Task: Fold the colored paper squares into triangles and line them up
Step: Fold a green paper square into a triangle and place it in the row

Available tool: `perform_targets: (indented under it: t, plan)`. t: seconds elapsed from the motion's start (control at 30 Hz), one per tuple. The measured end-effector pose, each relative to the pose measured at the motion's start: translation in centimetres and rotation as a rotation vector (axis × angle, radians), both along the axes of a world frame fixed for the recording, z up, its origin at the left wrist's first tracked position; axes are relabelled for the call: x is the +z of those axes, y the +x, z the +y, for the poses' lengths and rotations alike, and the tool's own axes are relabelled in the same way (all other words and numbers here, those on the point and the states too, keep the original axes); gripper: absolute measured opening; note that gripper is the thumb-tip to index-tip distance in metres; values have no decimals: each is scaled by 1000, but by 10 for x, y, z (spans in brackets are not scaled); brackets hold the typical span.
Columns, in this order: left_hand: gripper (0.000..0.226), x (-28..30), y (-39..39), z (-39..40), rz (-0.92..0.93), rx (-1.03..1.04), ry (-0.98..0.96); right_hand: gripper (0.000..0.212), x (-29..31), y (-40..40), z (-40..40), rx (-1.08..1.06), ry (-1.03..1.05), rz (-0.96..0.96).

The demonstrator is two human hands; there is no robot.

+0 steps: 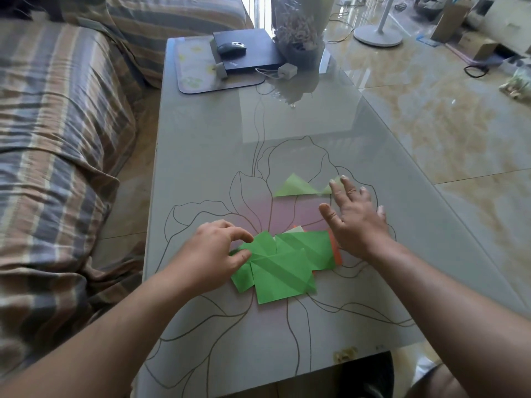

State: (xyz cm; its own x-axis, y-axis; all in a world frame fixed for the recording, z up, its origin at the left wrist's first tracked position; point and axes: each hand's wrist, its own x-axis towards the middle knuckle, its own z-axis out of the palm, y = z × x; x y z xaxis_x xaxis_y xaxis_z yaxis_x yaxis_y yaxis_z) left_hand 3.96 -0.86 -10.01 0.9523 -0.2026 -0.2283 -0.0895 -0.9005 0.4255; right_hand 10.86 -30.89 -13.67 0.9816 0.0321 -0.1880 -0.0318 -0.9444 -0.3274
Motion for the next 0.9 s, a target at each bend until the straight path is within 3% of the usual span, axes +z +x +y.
perform_targets:
  t: [0.13,0.2,0.3,0.4,0.47,0.63,0.73,0.8,0.9]
  plan:
    - [38,-3,-1,-3,46,7,31,32,18,-21,9,171,142,-326]
    - [49,-5,-4,-10,32,-2,82,20,28,-39,22,302,160,-249]
    - [72,-10,-9,-28,47,-30,165,49,33,-65,41,412,41,72]
    - [76,-12,-12,-39,32,-36,194,79,26,-73,49,446,-70,183]
    - [71,-12,-11,-42,41,-40,203,78,24,-72,49,413,-43,198]
    - [55,-10,-14,-47,39,-70,175,51,29,-72,51,357,18,253]
    - [44,-6,-16,-47,19,-111,25,50,36,-76,52,367,92,228]
    - [42,0,-18,-45,120,-61,-226,49,47,-78,53,265,378,275]
    - [48,14,-20,-43,310,155,-793,60,67,-74,54,60,917,375]
